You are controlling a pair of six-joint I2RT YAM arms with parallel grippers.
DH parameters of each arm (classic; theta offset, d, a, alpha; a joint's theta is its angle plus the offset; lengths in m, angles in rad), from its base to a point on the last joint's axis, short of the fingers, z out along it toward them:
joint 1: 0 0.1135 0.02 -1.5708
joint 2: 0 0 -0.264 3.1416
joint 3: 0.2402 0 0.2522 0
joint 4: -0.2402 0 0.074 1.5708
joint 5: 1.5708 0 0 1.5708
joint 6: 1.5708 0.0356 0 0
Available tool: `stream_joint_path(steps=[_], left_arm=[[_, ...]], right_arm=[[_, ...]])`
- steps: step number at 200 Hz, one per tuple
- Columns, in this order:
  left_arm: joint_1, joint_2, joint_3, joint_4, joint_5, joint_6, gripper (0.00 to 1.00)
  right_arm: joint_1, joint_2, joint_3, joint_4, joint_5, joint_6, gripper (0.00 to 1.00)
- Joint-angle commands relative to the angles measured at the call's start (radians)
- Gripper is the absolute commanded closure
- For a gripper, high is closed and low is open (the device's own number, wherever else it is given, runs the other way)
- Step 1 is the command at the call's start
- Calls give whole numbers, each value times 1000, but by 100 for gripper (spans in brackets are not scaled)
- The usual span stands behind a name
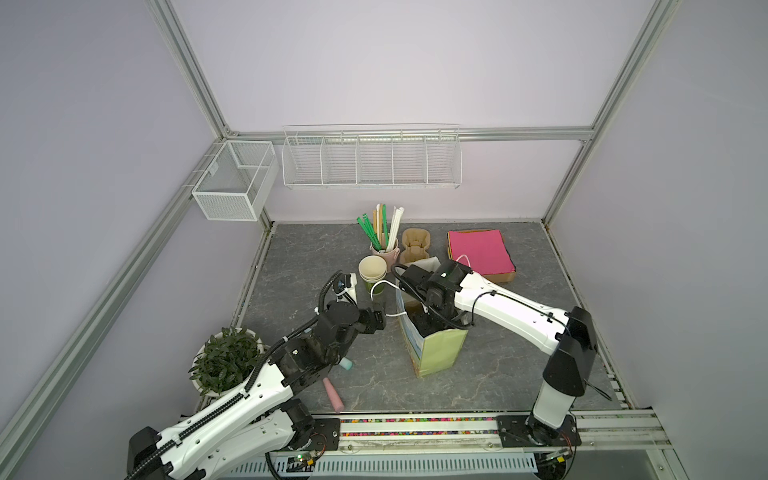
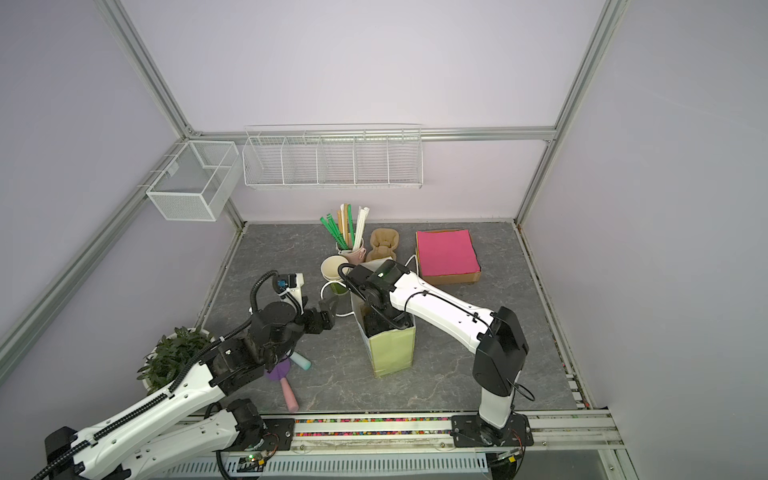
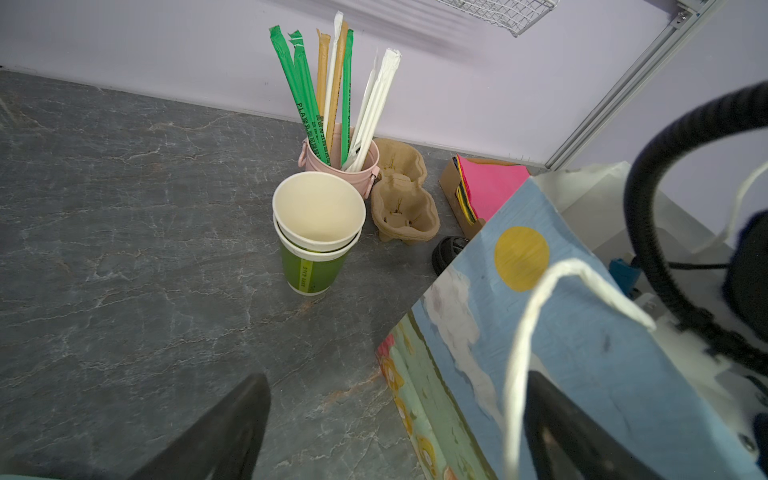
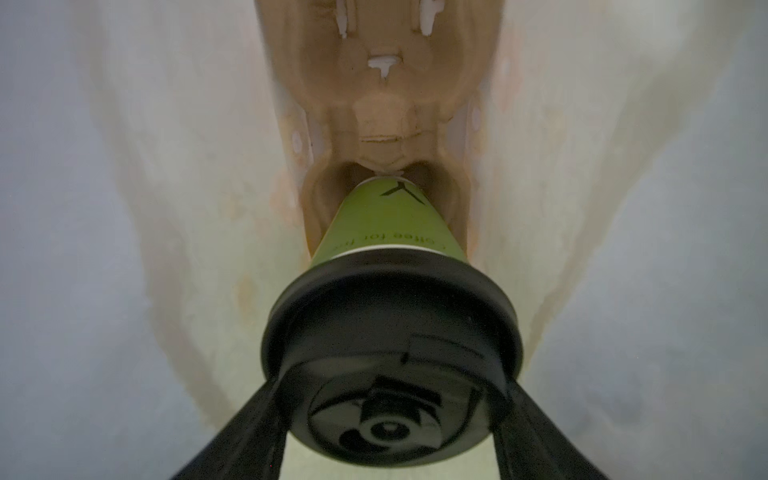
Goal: Pack the takeout coffee
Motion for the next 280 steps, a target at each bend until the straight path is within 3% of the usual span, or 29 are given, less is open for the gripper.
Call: stream_joint_path(steps=[1, 177, 280], left_arm=[[-2, 1, -10, 9, 5, 10, 6], [-2, -2, -11, 12, 16, 13, 6], [-4, 1, -11, 13, 21, 15, 6]], right_arm=[[-5, -38, -35, 24, -7, 7, 30], [-7, 4, -205, 150, -58, 0, 30], [-4, -12, -90, 57, -14, -20, 20]])
